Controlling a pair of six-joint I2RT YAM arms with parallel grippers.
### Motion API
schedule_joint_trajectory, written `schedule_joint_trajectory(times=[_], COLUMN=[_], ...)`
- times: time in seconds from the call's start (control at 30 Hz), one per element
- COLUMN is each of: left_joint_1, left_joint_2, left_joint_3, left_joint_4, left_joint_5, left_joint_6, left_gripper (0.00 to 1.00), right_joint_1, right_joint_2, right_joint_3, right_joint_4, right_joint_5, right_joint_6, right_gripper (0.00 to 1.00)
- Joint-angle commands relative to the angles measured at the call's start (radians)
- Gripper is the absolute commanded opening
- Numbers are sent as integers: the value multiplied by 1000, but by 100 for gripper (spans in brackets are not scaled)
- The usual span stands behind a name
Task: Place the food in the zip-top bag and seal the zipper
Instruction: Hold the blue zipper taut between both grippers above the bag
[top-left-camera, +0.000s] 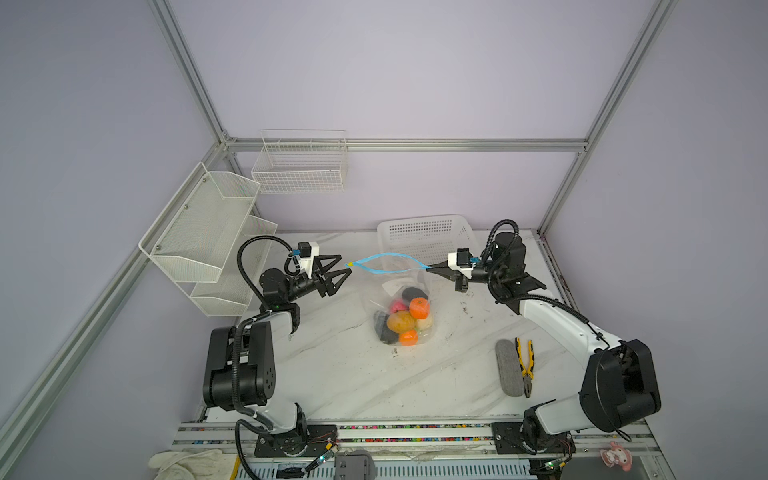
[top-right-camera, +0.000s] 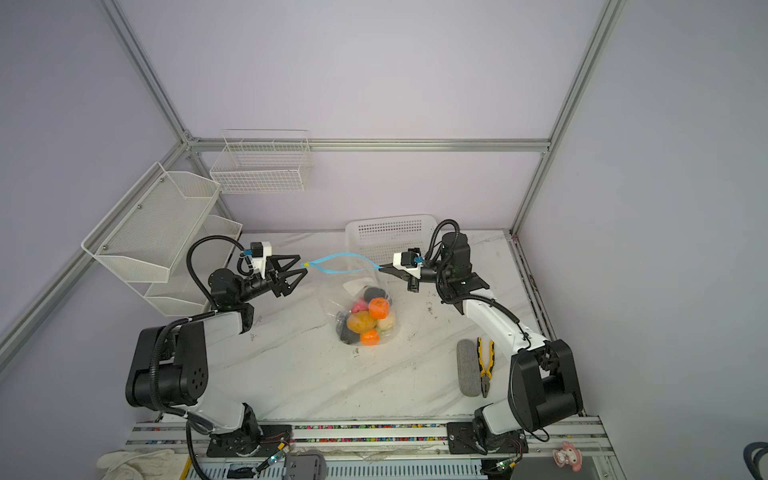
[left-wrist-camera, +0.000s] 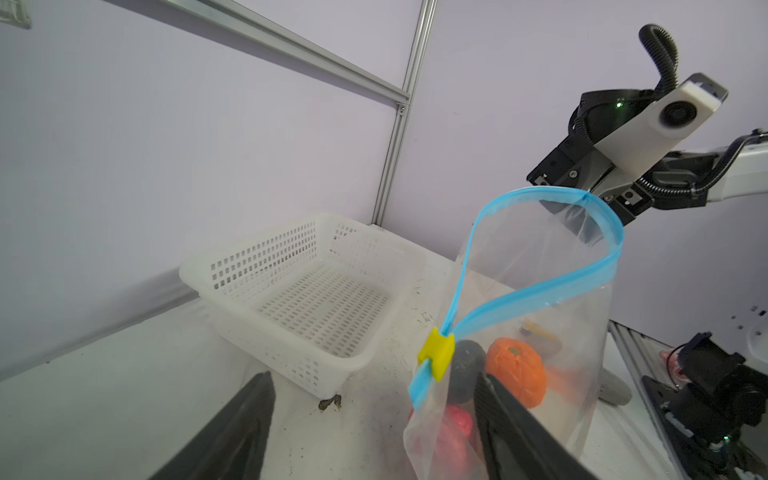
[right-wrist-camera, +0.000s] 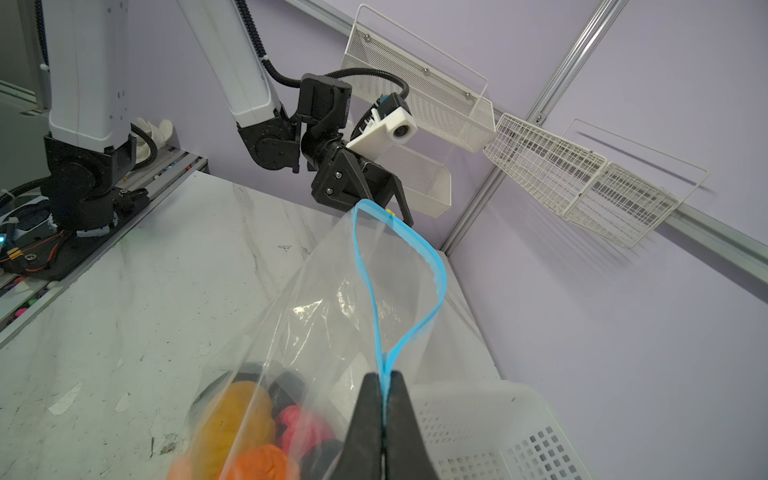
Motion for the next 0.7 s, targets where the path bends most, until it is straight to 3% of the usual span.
schedule_joint_trajectory(times=[0.0, 0.4, 0.67], left_joint_1=[-7, -55, -55], left_joint_2=[19, 56, 47], left_joint_3=[92, 92, 85], left_joint_4=[156, 166, 171], left_joint_5=[72, 104, 121], left_joint_6=[-107, -107, -122], left_gripper=[71, 55, 23], right_joint_1=[-7, -8, -9], right_joint_2=[-17, -1, 8], right_joint_3=[18, 32, 36], right_joint_4=[-13, -12, -8], right_joint_5=[-40, -26, -21], right_joint_6=[-35, -28, -24], right_gripper=[0, 0, 0])
